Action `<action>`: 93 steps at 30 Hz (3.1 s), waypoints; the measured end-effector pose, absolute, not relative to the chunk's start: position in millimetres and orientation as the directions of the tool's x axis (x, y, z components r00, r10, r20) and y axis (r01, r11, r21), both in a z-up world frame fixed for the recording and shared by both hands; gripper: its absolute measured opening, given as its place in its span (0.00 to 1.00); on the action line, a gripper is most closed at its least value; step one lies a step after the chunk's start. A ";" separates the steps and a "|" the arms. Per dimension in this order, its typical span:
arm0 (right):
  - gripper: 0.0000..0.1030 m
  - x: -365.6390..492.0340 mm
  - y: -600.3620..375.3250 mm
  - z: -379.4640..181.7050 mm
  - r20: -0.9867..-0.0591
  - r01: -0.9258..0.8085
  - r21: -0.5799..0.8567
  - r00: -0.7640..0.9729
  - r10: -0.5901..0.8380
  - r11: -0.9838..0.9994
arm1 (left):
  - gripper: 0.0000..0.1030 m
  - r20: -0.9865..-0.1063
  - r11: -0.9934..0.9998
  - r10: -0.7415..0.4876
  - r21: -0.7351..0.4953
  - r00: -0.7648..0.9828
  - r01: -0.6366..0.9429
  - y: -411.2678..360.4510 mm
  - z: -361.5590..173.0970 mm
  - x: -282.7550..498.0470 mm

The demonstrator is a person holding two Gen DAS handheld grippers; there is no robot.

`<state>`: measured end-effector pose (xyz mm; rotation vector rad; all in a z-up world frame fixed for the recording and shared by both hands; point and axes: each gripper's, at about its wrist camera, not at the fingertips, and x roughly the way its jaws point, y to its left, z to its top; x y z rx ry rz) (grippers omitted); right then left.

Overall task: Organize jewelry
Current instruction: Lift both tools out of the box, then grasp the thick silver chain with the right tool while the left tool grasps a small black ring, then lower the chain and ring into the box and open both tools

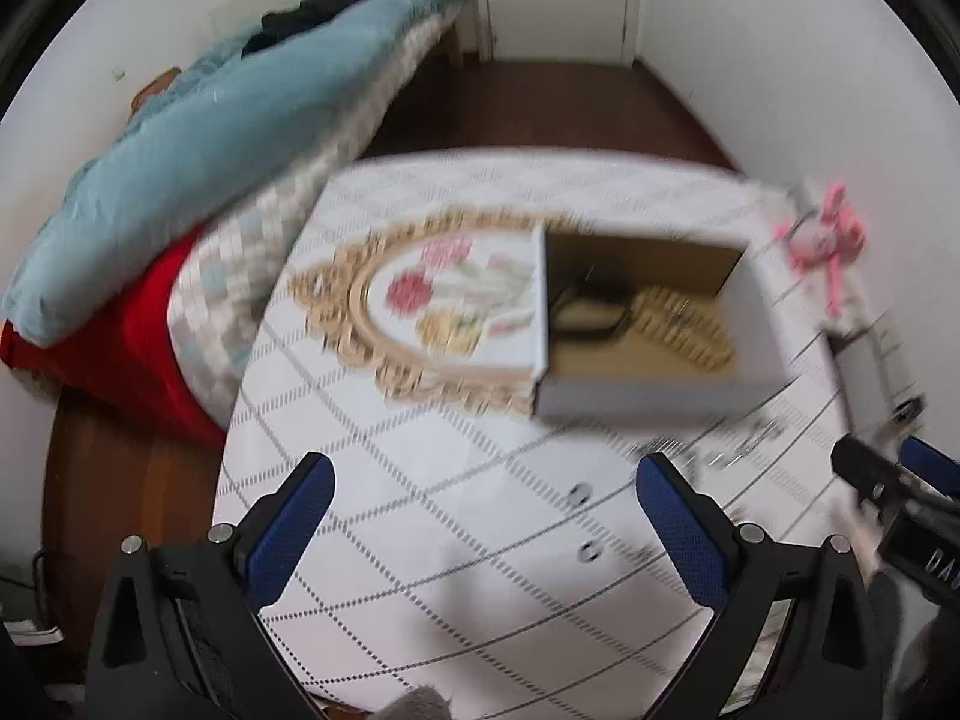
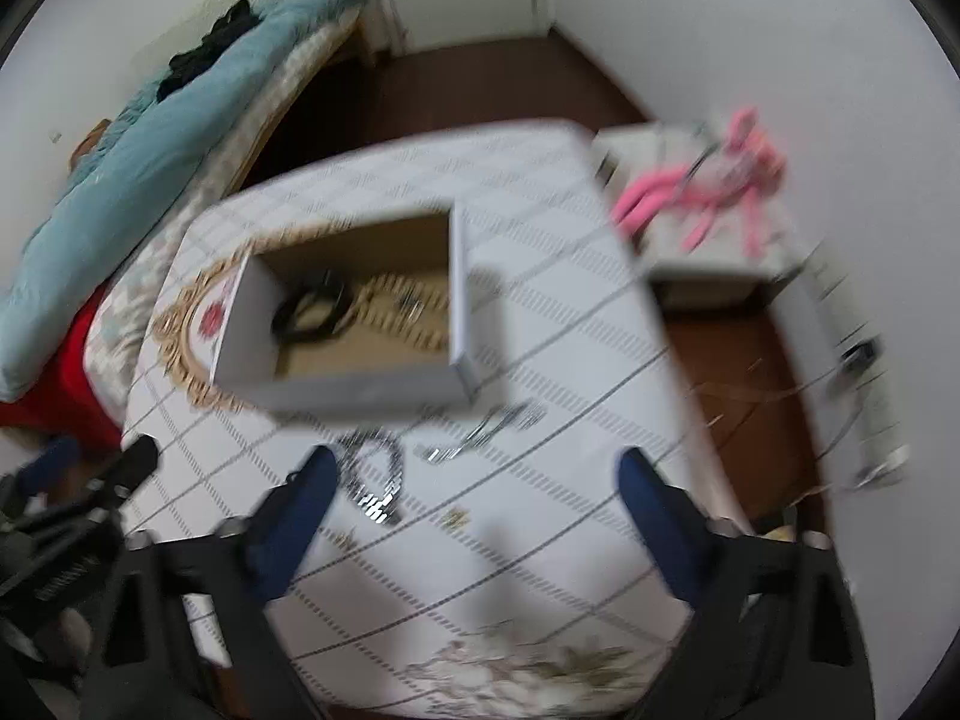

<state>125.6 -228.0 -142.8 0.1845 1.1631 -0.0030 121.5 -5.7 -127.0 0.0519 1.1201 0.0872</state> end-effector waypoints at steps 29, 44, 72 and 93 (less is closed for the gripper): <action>0.08 129.7 -193.4 -225.2 -0.947 0.034 0.112 0.307 0.096 0.993 | 0.88 -0.954 0.993 0.030 0.061 0.298 0.097 -18.8 -216.3 96.2; 0.07 112.3 -225.1 -221.3 -0.946 0.093 0.151 0.303 0.117 0.984 | 0.29 -0.953 0.981 -0.061 -0.001 0.296 0.196 -57.0 -216.6 92.1; 0.00 124.5 -227.9 -103.6 -0.819 -0.013 0.369 0.468 0.332 0.929 | 0.10 -0.874 0.969 -0.242 -0.192 0.422 0.157 -29.0 -115.2 134.9; 0.00 229.3 -198.8 -130.9 -0.868 -0.056 0.367 0.339 0.363 0.929 | 0.26 -0.908 0.955 -0.294 -0.294 0.297 0.046 -14.7 -130.8 237.1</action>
